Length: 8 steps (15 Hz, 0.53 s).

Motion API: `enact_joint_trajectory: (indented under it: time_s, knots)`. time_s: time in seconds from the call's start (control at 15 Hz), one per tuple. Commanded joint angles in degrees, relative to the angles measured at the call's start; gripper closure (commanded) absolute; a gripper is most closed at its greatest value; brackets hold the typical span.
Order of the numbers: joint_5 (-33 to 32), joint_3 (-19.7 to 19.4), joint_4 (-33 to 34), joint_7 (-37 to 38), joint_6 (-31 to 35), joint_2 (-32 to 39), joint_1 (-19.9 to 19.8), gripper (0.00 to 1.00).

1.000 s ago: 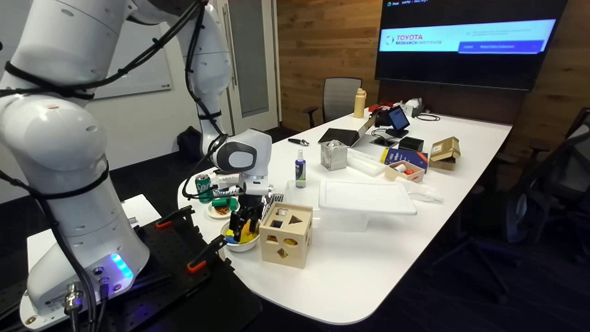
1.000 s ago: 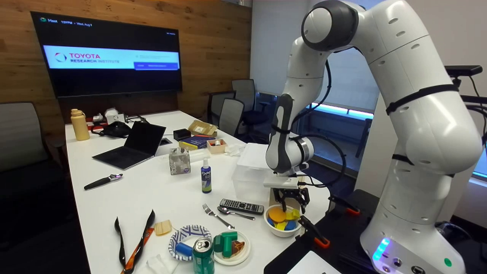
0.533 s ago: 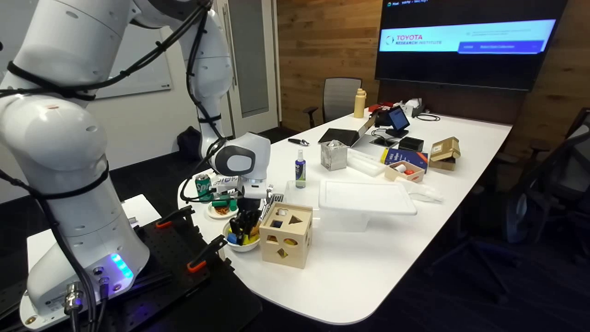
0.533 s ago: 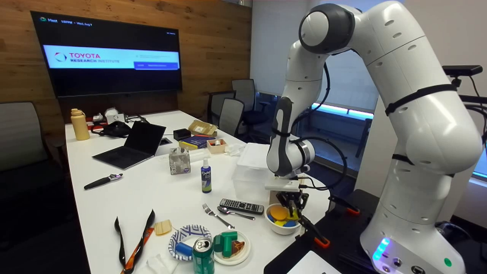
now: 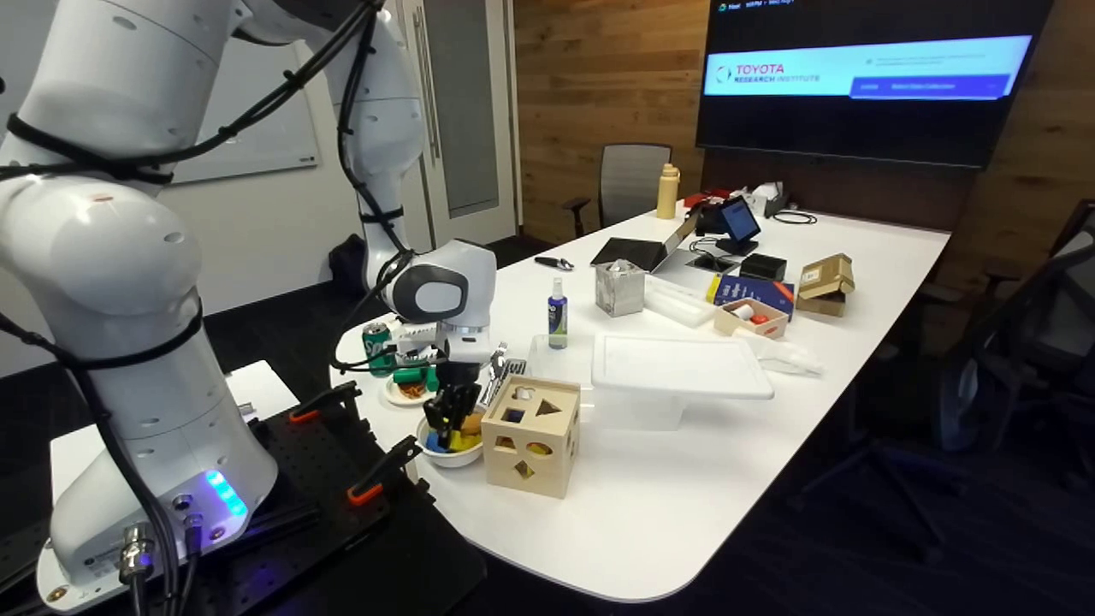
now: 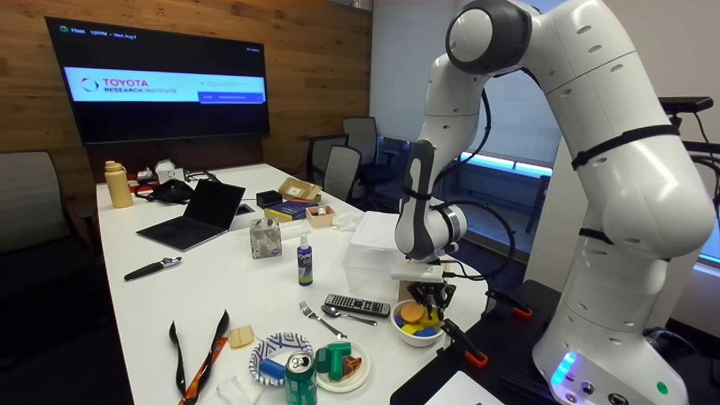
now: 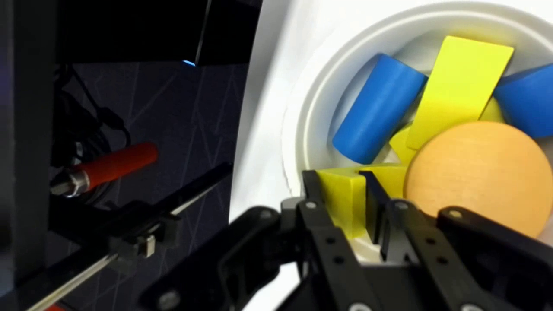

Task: Put one green block on the white plate then place one blue block in the black and white bowl and put one yellow block in the clear container.

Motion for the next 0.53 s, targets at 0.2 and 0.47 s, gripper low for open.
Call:
enact_joint_trajectory:
  time_s: [0.2, 0.47]
  knots:
    - [-5.11, -6.61, -5.68, 5.49, -2.27, -11.05, 9.90, 0.93]
    - [-17.82, -16.36, -4.30, 14.47, -2.46, -14.71, 18.05, 0.93]
